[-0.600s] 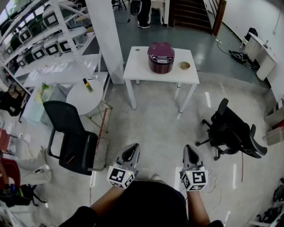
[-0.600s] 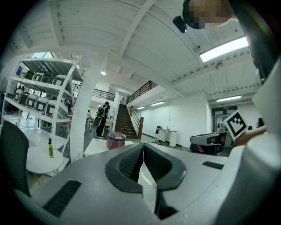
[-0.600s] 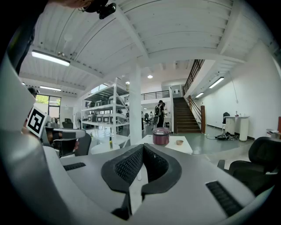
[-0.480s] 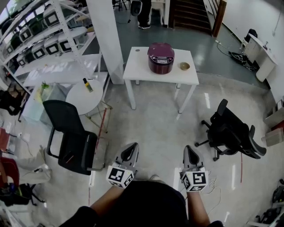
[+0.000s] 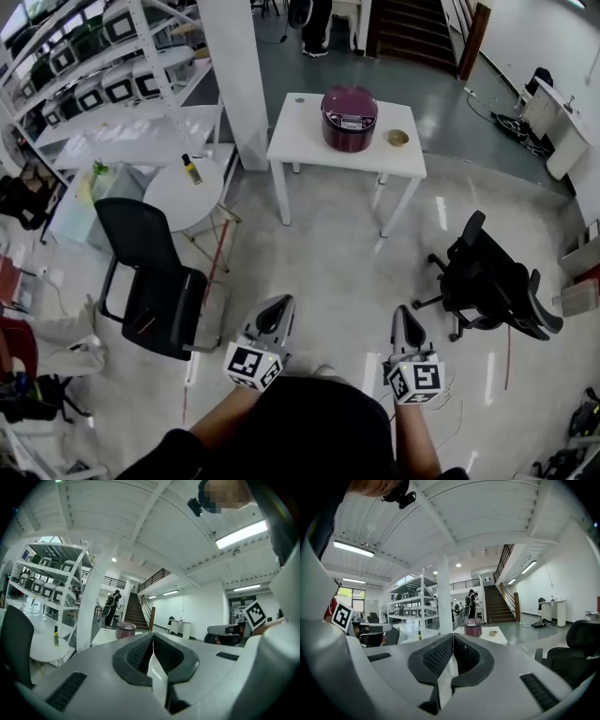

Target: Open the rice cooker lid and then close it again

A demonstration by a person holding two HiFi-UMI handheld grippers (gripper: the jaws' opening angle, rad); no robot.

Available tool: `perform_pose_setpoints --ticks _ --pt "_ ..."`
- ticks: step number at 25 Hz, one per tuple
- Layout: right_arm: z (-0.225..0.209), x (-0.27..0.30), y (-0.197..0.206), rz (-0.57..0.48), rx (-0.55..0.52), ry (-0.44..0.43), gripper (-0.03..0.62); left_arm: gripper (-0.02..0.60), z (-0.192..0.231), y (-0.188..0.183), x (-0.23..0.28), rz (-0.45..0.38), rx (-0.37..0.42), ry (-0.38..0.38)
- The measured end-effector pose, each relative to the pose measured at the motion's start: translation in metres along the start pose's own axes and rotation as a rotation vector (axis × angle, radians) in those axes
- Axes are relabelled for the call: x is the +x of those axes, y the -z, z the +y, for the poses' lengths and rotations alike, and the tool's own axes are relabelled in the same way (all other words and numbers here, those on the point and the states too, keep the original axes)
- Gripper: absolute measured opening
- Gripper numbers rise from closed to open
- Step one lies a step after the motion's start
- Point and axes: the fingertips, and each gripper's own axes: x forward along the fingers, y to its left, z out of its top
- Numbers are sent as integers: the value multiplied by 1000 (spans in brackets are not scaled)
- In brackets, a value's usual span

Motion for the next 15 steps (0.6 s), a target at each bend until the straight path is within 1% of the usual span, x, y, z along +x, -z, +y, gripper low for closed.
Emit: perform_pose_setpoints --ticks 5,8,9,10,11,12,14,15 --pt "1 -2 -1 -18 23 -29 0 5 -4 2 5 2 -4 30" --pt "2 0 5 19 23 -63 2 5 -6 1 9 10 11 38" --pt "3 1 10 42 31 -84 23 6 -6 1 10 13 16 34" --pt "3 3 16 61 42 -101 81 15 -4 3 12 16 19 27" --pt "2 4 20 71 52 -107 124 72 -2 5 13 19 17 21" --pt "-1 4 22 74 55 -100 166 142 0 7 15 24 7 14" --pt "-8 3 22 69 47 -69 213 238 3 11 18 27 -25 0" --pt "-11 3 21 62 43 -54 225 269 5 11 20 21 -41 -4"
